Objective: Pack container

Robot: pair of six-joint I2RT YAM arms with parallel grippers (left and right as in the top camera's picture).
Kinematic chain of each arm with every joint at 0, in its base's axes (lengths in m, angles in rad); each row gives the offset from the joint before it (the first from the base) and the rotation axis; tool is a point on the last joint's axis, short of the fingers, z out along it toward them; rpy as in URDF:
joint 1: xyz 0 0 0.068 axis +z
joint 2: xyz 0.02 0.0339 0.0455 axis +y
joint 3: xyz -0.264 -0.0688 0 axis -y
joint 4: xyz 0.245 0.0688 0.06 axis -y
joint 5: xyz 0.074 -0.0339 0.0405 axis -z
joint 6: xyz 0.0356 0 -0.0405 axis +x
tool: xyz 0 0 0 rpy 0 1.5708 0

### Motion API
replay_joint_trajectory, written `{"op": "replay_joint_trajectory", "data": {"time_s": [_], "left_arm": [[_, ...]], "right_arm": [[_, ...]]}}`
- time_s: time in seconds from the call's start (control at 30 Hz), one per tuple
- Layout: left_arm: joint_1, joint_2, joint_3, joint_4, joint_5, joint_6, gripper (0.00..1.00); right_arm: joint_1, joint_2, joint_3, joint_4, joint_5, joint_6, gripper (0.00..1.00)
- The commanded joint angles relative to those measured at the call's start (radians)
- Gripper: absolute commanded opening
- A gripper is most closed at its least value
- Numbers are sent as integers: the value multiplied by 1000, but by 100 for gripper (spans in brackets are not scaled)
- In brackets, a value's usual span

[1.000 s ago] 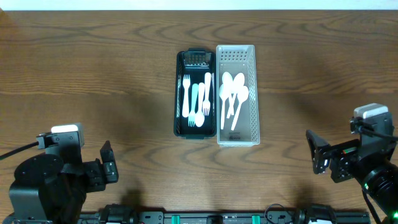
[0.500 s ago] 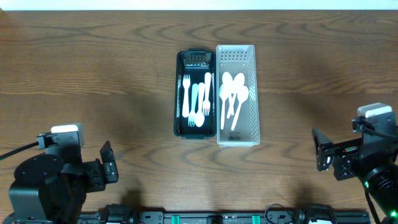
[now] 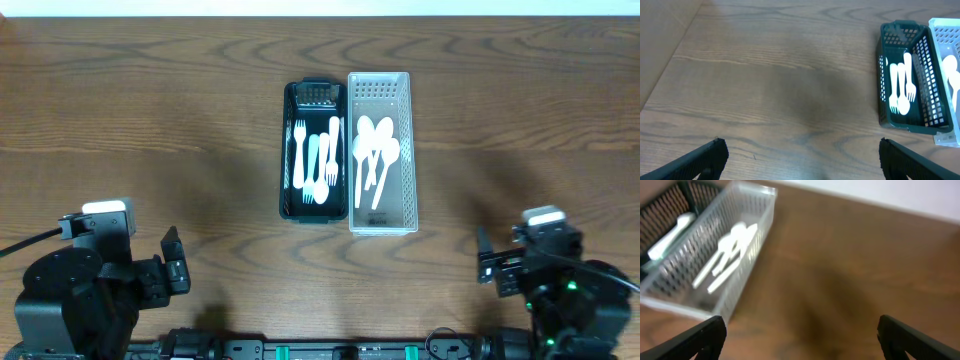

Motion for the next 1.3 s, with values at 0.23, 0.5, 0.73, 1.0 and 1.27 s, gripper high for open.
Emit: {"op": "replay_joint_trajectory", "data": {"time_s": [0.23, 0.5, 0.73, 1.0, 1.27], "left_arm": [[5, -2, 9, 0, -15, 6, 98], [5, -2, 9, 0, -15, 6, 98], [5, -2, 9, 0, -15, 6, 98], [5, -2, 9, 0, -15, 6, 98], [5, -2, 9, 0, -15, 6, 98]], "right_arm": [[8, -161, -321, 106, -5, -12, 99], [8, -237, -456, 191, -5, -12, 99], [8, -247, -475, 202, -5, -13, 99], [8, -247, -475, 198, -5, -13, 99], [8, -247, -475, 198, -5, -13, 99]]}}
